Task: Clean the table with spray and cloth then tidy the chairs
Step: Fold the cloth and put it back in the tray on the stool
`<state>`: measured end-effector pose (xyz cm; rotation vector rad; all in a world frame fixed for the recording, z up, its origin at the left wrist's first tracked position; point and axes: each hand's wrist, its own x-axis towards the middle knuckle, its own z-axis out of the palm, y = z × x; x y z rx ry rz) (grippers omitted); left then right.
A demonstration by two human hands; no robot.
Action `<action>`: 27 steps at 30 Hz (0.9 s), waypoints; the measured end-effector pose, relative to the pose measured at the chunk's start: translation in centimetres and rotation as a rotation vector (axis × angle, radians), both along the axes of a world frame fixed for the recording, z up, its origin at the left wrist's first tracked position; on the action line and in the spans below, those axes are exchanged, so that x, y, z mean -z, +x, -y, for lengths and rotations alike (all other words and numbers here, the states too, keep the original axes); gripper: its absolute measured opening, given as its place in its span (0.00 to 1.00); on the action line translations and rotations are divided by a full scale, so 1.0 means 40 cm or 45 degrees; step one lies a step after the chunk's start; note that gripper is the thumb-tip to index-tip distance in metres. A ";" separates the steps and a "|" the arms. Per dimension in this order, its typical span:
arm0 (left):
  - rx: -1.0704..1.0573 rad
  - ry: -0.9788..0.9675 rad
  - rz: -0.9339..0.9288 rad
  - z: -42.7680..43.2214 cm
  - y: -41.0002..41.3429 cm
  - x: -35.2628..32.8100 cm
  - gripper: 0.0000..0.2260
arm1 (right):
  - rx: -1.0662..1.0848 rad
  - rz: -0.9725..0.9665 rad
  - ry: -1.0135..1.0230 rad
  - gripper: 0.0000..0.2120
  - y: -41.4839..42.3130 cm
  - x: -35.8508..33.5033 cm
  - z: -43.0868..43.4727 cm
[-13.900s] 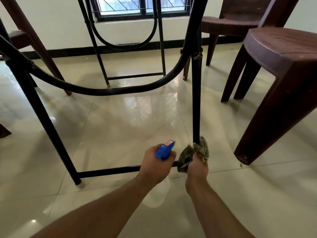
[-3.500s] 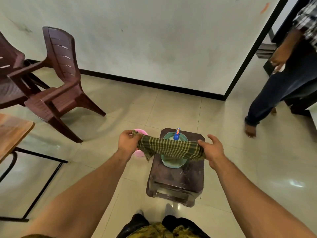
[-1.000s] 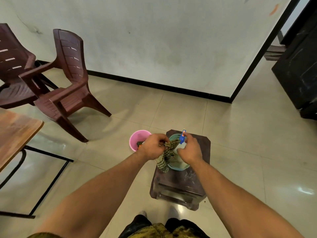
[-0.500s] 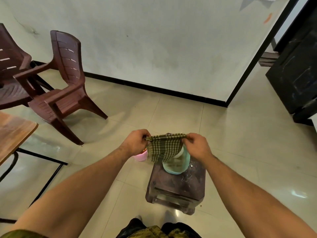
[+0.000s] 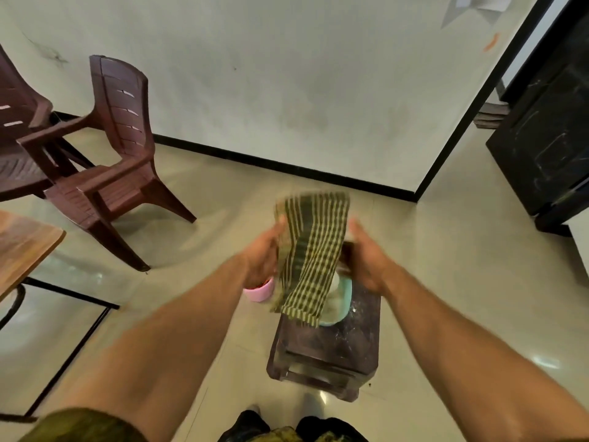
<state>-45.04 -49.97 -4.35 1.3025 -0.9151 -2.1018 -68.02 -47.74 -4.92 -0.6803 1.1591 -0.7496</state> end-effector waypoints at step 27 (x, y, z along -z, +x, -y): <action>-0.046 -0.658 0.692 -0.038 -0.020 0.061 0.10 | 0.469 0.147 0.308 0.10 0.033 0.181 -0.119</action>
